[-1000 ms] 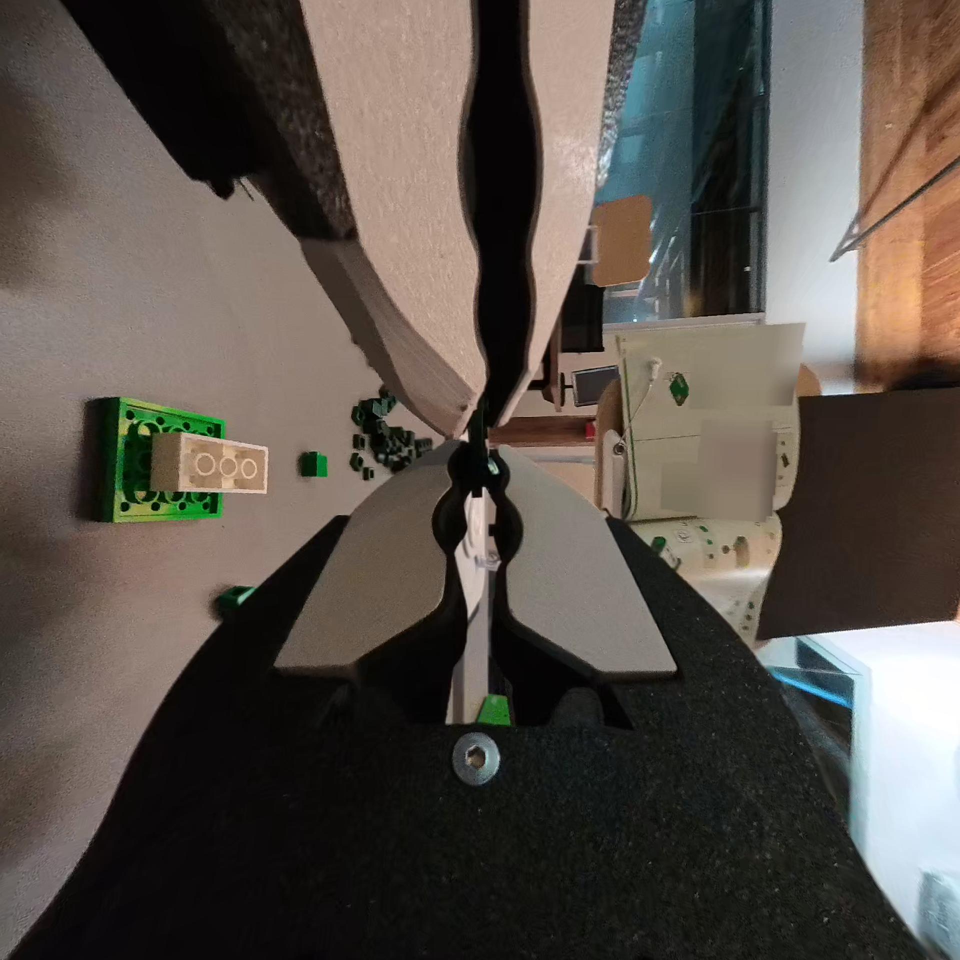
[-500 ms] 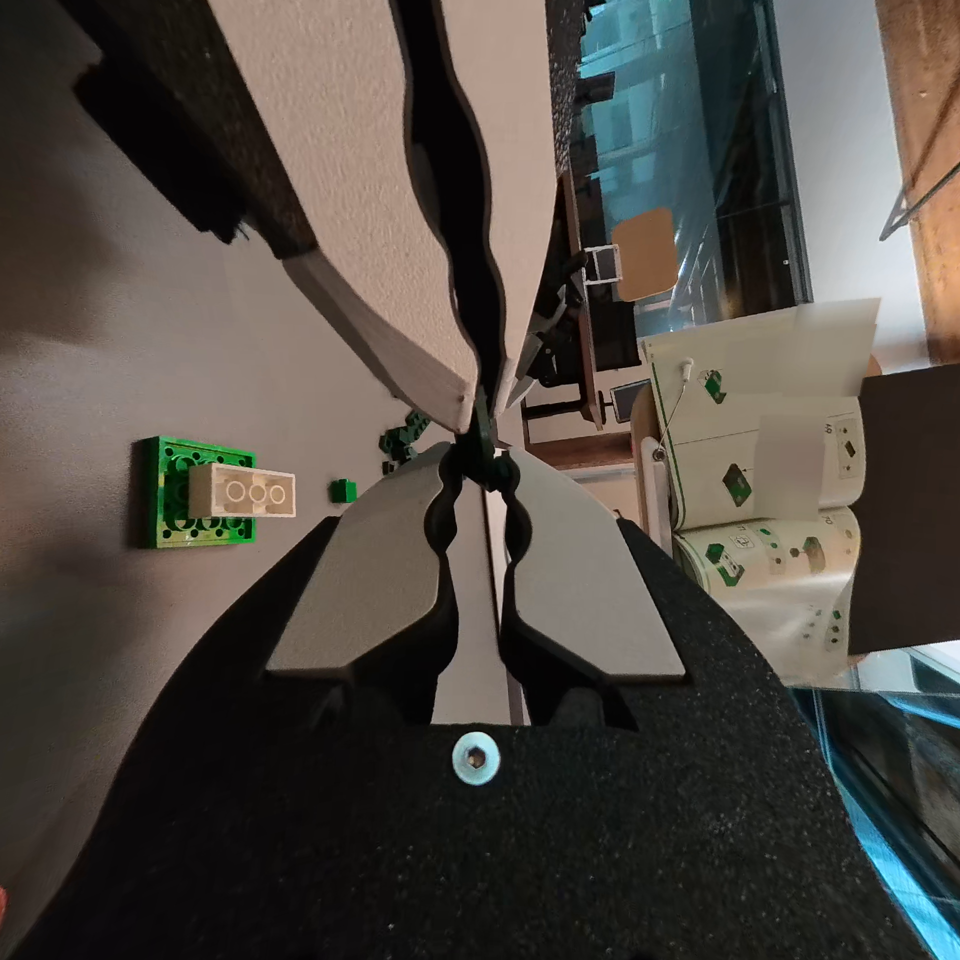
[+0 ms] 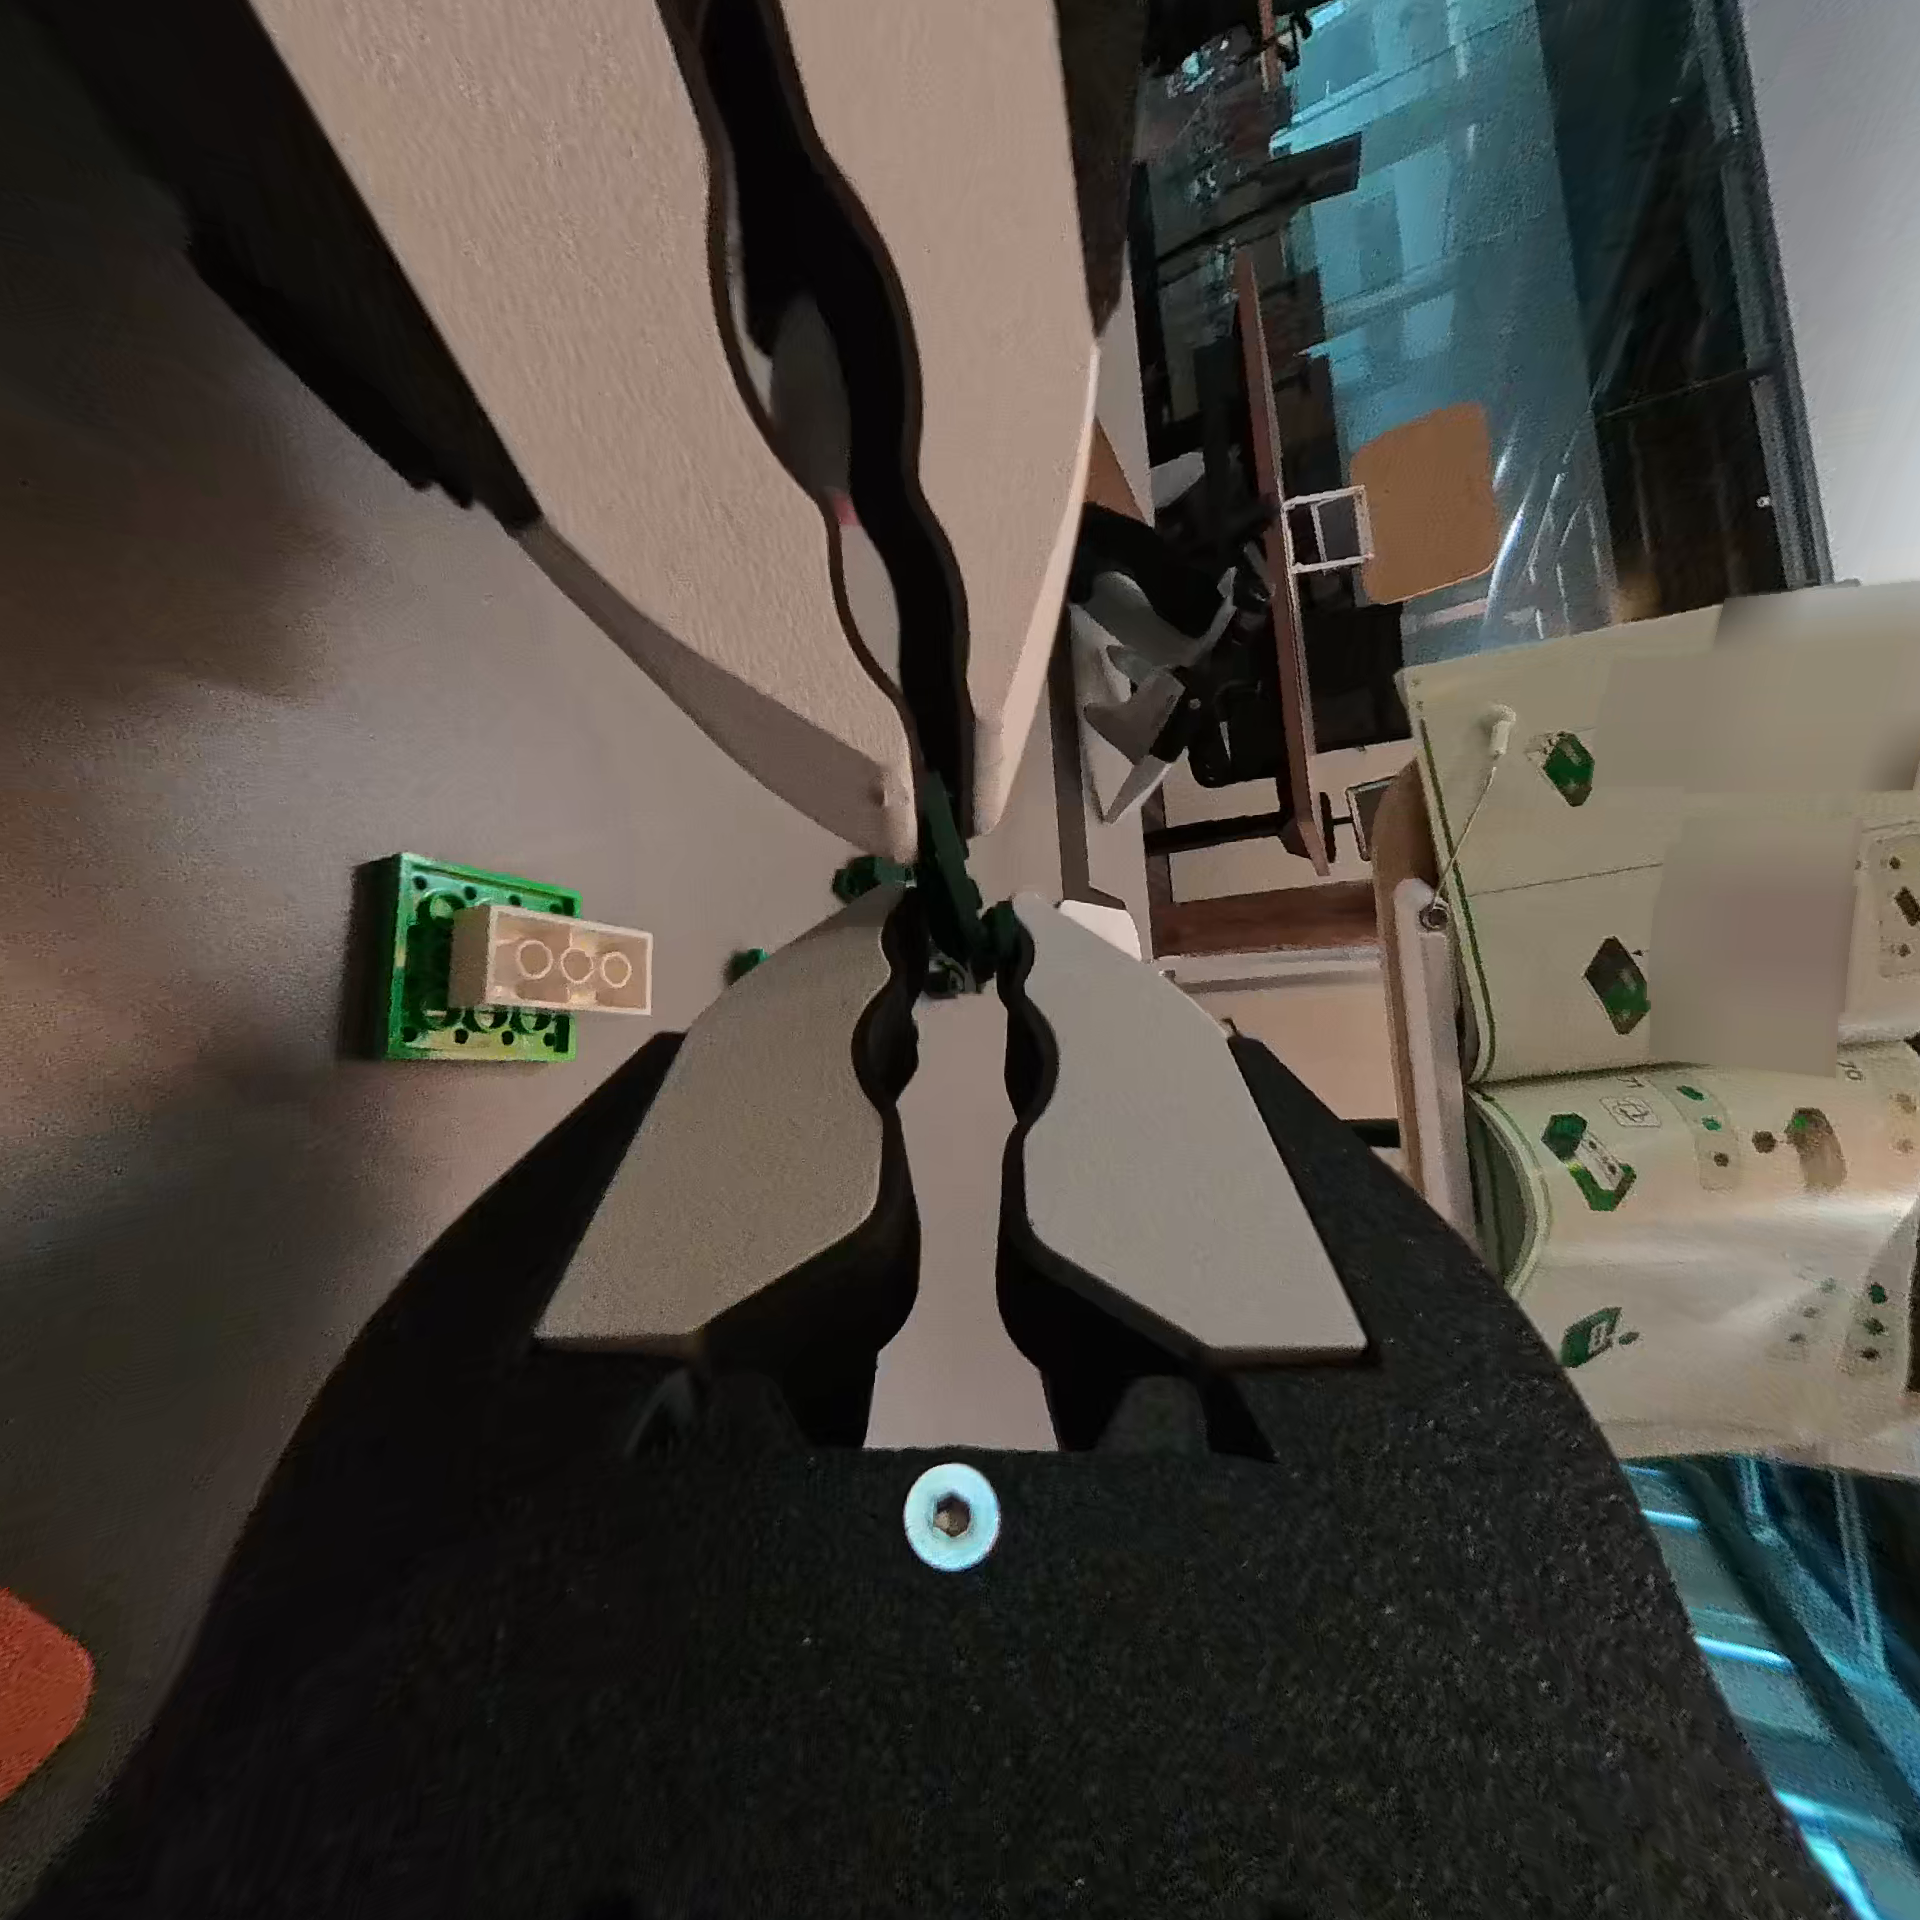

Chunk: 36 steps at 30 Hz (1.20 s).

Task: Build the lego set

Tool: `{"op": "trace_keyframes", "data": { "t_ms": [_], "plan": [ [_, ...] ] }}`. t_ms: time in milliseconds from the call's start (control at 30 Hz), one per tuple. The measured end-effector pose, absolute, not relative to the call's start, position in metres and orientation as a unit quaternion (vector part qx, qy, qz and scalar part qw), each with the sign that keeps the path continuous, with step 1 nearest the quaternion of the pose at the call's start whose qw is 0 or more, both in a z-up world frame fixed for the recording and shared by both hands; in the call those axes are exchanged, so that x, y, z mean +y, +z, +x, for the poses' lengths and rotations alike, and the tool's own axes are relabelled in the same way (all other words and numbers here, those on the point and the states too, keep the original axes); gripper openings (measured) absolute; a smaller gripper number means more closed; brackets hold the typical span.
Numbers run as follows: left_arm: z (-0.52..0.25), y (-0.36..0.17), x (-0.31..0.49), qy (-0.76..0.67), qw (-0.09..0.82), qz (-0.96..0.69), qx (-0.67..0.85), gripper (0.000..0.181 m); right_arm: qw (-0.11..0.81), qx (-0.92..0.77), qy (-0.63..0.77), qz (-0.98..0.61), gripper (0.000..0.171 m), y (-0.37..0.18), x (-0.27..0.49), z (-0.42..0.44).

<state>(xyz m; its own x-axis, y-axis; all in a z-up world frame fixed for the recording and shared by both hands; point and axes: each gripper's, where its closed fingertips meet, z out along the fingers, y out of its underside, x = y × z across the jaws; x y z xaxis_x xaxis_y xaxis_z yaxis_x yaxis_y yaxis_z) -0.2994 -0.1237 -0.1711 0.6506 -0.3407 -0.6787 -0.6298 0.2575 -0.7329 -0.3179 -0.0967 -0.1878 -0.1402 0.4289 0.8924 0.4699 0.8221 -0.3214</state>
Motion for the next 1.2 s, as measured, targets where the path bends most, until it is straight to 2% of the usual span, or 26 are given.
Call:
{"op": "trace_keyframes", "data": {
  "t_ms": [333, 433, 533, 600, 733, 933, 1067, 1133, 1200],
  "plan": [
    [-0.298, -0.175, -0.123, 0.192, 0.660, -0.581, 0.436, 0.005, 0.594, -0.753, -0.127, -0.253, 0.005, -0.187, -0.091, -0.316],
    [-0.295, -0.174, -0.121, 0.151, 0.669, -0.601, 0.411, 0.009, 0.605, -0.743, -0.120, -0.261, 0.005, -0.185, -0.088, -0.316],
    [-0.297, -0.173, -0.118, 0.068, 0.675, -0.644, 0.355, 0.030, 0.634, -0.721, -0.119, -0.254, 0.005, -0.180, -0.083, -0.316],
    [-0.300, -0.174, -0.116, 0.014, 0.670, -0.669, 0.322, 0.032, 0.658, -0.703, -0.121, -0.240, 0.004, -0.176, -0.080, -0.315],
    [-0.300, -0.175, -0.116, -0.066, 0.656, -0.699, 0.278, 0.026, 0.710, -0.663, -0.143, -0.191, 0.004, -0.172, -0.077, -0.313],
    [-0.292, -0.186, -0.115, -0.079, 0.632, -0.717, 0.281, 0.030, 0.717, -0.658, -0.132, -0.188, 0.004, -0.181, -0.077, -0.317],
    [-0.294, -0.193, -0.112, -0.047, 0.622, -0.726, 0.289, 0.028, 0.711, -0.665, -0.126, -0.190, 0.004, -0.186, -0.083, -0.321],
    [-0.298, -0.197, -0.110, -0.019, 0.616, -0.733, 0.289, 0.019, 0.706, -0.670, -0.121, -0.194, 0.004, -0.189, -0.083, -0.322],
    [-0.301, -0.199, -0.109, 0.003, 0.614, -0.733, 0.293, 0.018, 0.704, -0.671, -0.124, -0.196, 0.004, -0.190, -0.083, -0.323]
  ]
}}
